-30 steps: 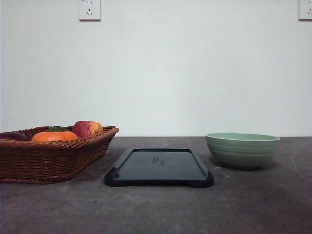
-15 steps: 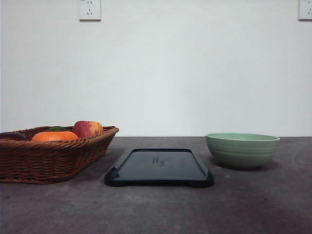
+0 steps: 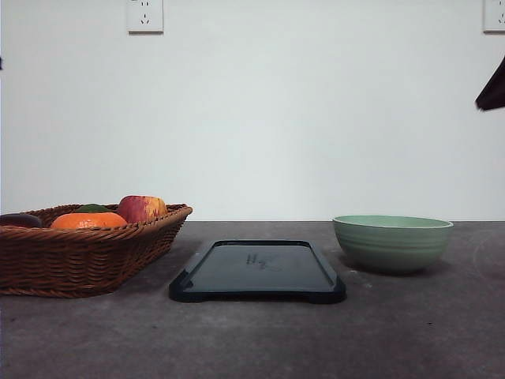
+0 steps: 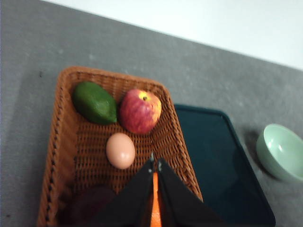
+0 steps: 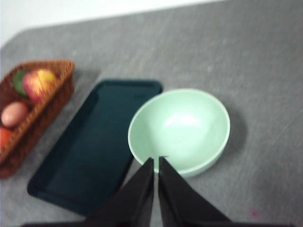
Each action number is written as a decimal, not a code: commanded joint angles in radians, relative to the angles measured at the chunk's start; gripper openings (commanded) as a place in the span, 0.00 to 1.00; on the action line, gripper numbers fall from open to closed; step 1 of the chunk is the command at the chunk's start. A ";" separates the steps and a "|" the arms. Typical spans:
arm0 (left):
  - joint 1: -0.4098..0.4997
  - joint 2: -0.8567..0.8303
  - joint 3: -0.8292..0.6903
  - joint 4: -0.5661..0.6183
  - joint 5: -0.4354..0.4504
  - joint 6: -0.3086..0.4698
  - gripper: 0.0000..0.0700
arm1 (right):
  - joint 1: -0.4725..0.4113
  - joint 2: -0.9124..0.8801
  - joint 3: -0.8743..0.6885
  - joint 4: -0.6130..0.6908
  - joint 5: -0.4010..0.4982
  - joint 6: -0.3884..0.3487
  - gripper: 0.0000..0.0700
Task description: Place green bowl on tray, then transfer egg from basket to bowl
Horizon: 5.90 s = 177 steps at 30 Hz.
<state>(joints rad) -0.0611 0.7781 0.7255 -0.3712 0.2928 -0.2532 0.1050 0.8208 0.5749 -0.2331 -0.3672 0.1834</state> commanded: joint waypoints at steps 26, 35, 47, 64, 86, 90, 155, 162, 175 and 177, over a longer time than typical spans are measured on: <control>-0.083 0.204 0.127 -0.109 0.005 0.088 0.46 | 0.023 0.201 0.175 -0.136 0.034 -0.043 0.58; -0.083 0.204 0.127 -0.110 0.005 0.088 0.45 | 0.015 0.385 0.512 -0.480 0.173 -0.035 0.55; -0.083 0.204 0.127 -0.108 0.004 0.087 0.44 | 0.002 0.713 0.754 -0.610 0.185 -0.082 0.48; -0.083 0.204 0.127 -0.108 0.004 0.084 0.44 | -0.014 0.994 0.782 -0.527 0.185 -0.117 0.42; -0.083 0.204 0.127 -0.108 0.004 0.084 0.44 | -0.011 1.038 0.936 -0.751 0.216 -0.173 0.00; -0.083 0.204 0.127 -0.108 0.004 0.084 0.44 | 0.014 1.038 1.030 -0.820 0.211 -0.173 0.00; -0.083 0.204 0.127 -0.118 0.004 0.084 0.44 | 0.335 1.350 1.262 -0.666 0.139 -0.077 0.19; -0.083 0.204 0.127 -0.142 0.004 0.084 0.44 | 0.331 1.348 1.337 -0.756 0.139 -0.059 0.20; -0.083 0.204 0.127 -0.137 0.004 0.084 0.44 | 0.341 1.155 1.219 -0.675 0.181 -0.070 0.20; -0.083 0.204 0.127 -0.137 0.004 0.084 0.44 | 0.341 1.093 1.126 -0.608 0.181 -0.070 0.20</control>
<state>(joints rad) -0.1425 0.9768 0.8295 -0.5201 0.2932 -0.1757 0.4389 1.9161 1.7177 -0.8579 -0.1879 0.1101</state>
